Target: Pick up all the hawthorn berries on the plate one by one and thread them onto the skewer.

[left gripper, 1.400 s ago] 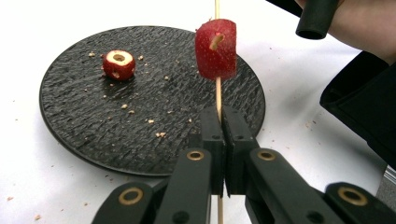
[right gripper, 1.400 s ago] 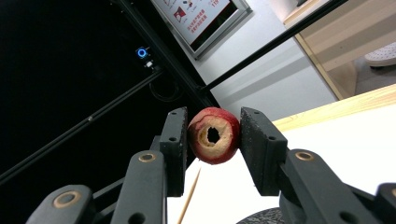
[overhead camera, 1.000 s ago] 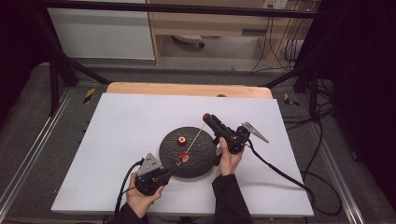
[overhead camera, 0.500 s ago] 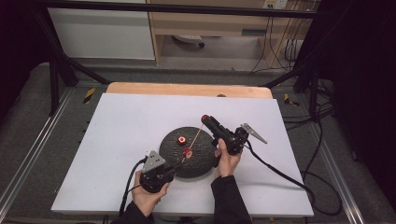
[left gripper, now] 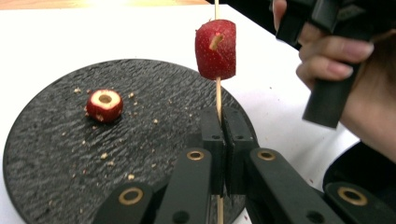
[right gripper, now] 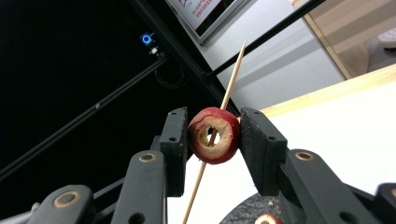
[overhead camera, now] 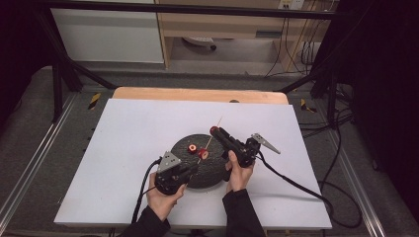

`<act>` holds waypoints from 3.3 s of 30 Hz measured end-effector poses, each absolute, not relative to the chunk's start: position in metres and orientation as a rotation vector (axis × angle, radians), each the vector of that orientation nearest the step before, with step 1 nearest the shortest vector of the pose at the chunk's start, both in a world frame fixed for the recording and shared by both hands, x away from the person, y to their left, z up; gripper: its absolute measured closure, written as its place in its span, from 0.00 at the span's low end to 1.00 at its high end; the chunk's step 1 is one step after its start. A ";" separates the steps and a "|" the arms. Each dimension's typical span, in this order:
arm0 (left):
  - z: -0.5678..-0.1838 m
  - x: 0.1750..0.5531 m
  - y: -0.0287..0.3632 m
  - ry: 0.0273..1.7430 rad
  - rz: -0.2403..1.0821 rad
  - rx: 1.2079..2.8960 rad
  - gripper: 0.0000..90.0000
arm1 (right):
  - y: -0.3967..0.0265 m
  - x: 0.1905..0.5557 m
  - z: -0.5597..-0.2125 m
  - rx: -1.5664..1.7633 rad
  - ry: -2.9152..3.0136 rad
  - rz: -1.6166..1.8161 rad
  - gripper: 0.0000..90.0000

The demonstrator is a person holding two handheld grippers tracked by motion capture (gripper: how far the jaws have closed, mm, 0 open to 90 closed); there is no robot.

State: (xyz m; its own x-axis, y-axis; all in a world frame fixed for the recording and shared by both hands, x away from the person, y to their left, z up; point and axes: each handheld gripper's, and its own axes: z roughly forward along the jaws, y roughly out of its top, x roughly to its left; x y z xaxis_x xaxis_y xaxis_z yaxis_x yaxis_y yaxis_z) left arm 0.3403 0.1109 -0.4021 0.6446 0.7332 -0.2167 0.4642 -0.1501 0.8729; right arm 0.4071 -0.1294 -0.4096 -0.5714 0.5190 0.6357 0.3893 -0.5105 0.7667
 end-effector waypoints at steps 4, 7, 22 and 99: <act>-0.400 0.346 0.108 0.958 0.322 1.793 0.98 | -0.128 0.403 -0.411 1.397 1.535 2.241 0.71; -0.399 0.349 0.106 0.951 0.314 1.797 0.98 | -0.127 0.401 -0.412 1.388 1.553 2.232 0.71; -0.401 0.357 0.108 0.937 0.299 1.806 0.98 | -0.126 0.397 -0.415 1.382 1.653 2.173 0.65; -0.433 0.332 0.262 0.969 0.337 1.968 0.98 | -0.063 0.454 -0.397 1.086 2.624 1.021 0.10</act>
State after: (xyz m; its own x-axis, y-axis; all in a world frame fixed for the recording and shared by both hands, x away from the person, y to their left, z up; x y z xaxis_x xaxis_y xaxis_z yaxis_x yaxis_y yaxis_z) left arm 0.3325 0.2618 -0.4327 0.6569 0.7424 -0.1316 0.5002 -0.2984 0.8129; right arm 0.4538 -0.0631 -0.3970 -0.7342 0.6654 0.1351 0.5818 0.5139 0.6304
